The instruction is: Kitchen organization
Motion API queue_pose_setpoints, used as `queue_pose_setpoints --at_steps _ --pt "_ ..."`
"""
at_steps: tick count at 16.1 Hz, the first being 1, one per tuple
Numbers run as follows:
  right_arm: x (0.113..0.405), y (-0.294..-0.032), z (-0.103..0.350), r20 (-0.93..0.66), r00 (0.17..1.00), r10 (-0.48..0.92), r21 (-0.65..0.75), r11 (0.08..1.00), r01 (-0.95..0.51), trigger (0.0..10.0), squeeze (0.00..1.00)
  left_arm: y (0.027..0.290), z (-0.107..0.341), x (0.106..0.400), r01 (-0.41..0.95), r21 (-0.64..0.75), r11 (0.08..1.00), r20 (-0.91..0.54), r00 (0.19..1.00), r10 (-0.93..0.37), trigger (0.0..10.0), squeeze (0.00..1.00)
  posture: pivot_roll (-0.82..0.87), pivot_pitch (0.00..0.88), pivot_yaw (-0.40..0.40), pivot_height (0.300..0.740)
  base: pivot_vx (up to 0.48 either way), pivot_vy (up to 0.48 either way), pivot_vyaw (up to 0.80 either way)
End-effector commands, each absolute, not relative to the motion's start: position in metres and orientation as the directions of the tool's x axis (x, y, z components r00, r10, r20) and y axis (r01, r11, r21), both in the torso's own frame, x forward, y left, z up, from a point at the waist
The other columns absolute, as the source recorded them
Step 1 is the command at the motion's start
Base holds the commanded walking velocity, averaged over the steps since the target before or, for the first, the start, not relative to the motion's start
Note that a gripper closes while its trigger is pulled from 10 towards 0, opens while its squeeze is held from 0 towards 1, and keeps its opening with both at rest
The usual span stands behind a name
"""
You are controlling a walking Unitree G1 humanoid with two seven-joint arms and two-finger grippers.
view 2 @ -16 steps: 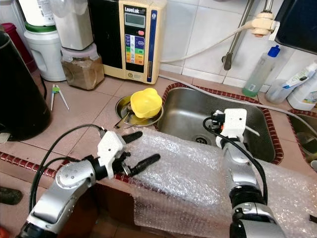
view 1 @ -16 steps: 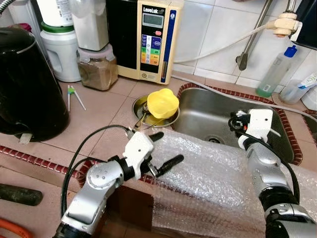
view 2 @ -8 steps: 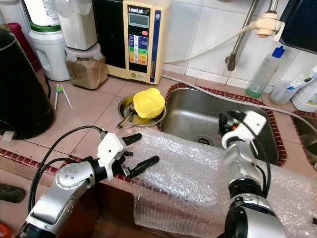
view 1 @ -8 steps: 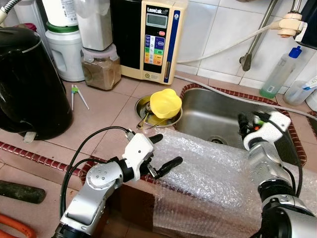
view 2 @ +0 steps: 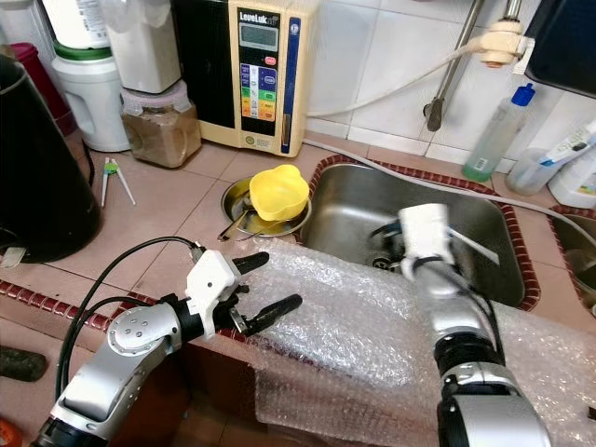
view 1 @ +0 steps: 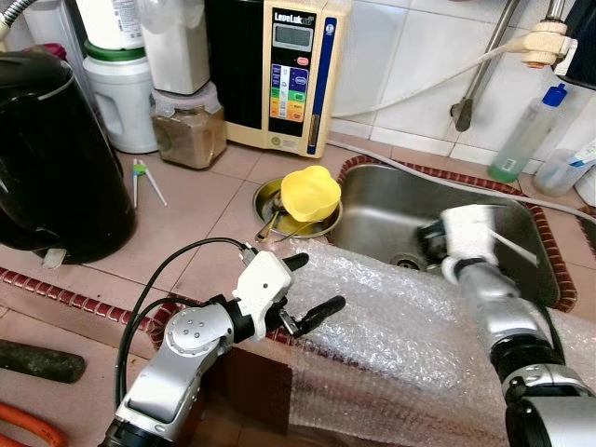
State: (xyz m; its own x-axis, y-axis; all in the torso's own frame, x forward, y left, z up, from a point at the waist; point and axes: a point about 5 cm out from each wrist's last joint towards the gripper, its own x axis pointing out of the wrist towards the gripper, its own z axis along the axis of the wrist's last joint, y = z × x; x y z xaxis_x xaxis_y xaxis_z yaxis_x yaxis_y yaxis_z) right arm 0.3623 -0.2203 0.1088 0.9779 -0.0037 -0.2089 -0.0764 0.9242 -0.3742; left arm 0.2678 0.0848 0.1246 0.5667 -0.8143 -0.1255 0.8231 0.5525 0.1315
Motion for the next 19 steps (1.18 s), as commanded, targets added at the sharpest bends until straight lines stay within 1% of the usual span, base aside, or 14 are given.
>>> queue_pose_setpoints --at_steps 1,2,4,7,8,9,11,12,13,14,15,16,17,19 --pt "0.36 -0.224 0.107 -0.263 0.964 0.031 -0.452 0.879 -0.152 10.0 1.0 0.081 0.128 0.267 0.83 0.153 0.537 -0.125 0.555 -0.823 10.0 0.0 0.2 0.0 -0.059 0.74 0.0 0.0 0.0" --pt "0.358 -0.219 0.103 -0.311 0.946 0.086 -0.523 0.816 -0.246 10.0 1.0 0.08 0.128 0.267 0.831 0.151 0.536 -0.127 0.554 -0.823 10.0 0.0 0.2 0.0 -0.06 0.74 0.0 0.0 0.0" --pt "0.353 -0.216 0.096 -0.384 0.91 0.155 -0.552 0.752 -0.36 10.0 1.0 0.08 0.127 0.266 0.831 0.149 0.535 -0.128 0.553 -0.823 10.0 0.0 0.2 0.0 -0.061 0.74 0.0 0.0 0.0" --pt "0.349 -0.225 0.095 -0.429 0.892 0.141 -0.601 0.693 -0.399 10.0 1.0 0.08 0.127 0.266 0.832 0.147 0.534 -0.13 0.552 -0.824 10.0 0.0 0.2 0.0 -0.06 0.74 0.0 0.0 0.0" --pt "0.35 -0.227 0.098 -0.412 0.902 0.13 -0.581 0.725 -0.37 10.0 1.0 0.079 0.127 0.266 0.833 0.146 0.534 -0.13 0.551 -0.824 10.0 0.0 0.2 0.0 -0.06 0.74 0.0 0.0 0.0" --pt "0.344 -0.222 0.092 -0.478 0.856 0.198 -0.551 0.691 -0.468 10.0 1.0 0.079 0.127 0.265 0.835 0.144 0.532 -0.13 0.549 -0.826 10.0 0.0 0.2 0.0 -0.06 0.74 0.0 0.0 0.0" --pt "0.344 -0.229 0.094 -0.465 0.875 0.131 -0.647 0.624 -0.438 10.0 1.0 0.079 0.128 0.265 0.835 0.145 0.53 -0.131 0.547 -0.827 10.0 0.0 0.2 0.0 -0.06 0.74 0.0 0.0 0.0" --pt "0.336 -0.224 0.086 -0.539 0.82 0.194 -0.639 0.54 -0.548 10.0 0.77 0.078 0.128 0.265 0.836 0.143 0.53 -0.131 0.547 -0.827 10.0 0.0 0.19 0.0 -0.06 0.74 0.0 0.0 0.0" --pt "0.339 -0.228 0.09 -0.506 0.85 0.148 -0.662 0.565 -0.492 10.0 0.25 0.078 0.128 0.265 0.836 0.142 0.53 -0.131 0.546 -0.827 10.0 0.0 0.2 0.0 -0.06 0.74 0.0 0.0 0.0" --pt "0.338 -0.23 0.091 -0.509 0.849 0.14 -0.662 0.567 -0.49 10.0 0.0 0.078 0.128 0.265 0.836 0.141 0.53 -0.132 0.547 -0.827 10.0 0.0 0.19 0.0 -0.061 0.74 0.0 0.0 0.0" --pt "0.335 -0.228 0.088 -0.537 0.826 0.169 -0.642 0.554 -0.531 10.0 0.0 0.077 0.128 0.265 0.836 0.14 0.53 -0.132 0.547 -0.827 10.0 0.0 0.19 0.0 -0.061 0.74 0.0 0.0 0.0" --pt "0.337 -0.23 0.093 -0.495 0.856 0.149 -0.658 0.579 -0.481 10.0 0.0 0.077 0.128 0.265 0.835 0.141 0.531 -0.13 0.547 -0.827 10.0 0.0 0.19 0.0 -0.063 0.74 0.0 0.0 0.0" --pt "0.346 -0.235 0.108 -0.37 0.925 0.088 -0.7 0.628 -0.34 10.0 0.0 0.077 0.128 0.265 0.833 0.142 0.535 -0.125 0.551 -0.825 10.0 0.0 0.19 0.0 -0.062 0.74 0.0 0.0 0.0" --pt "0.346 -0.235 0.116 -0.284 0.954 0.093 -0.786 0.548 -0.287 10.0 0.0 0.076 0.129 0.265 0.829 0.143 0.54 -0.115 0.556 -0.823 10.0 0.0 0.19 0.0 -0.062 0.74 0.0 0.0 0.0"
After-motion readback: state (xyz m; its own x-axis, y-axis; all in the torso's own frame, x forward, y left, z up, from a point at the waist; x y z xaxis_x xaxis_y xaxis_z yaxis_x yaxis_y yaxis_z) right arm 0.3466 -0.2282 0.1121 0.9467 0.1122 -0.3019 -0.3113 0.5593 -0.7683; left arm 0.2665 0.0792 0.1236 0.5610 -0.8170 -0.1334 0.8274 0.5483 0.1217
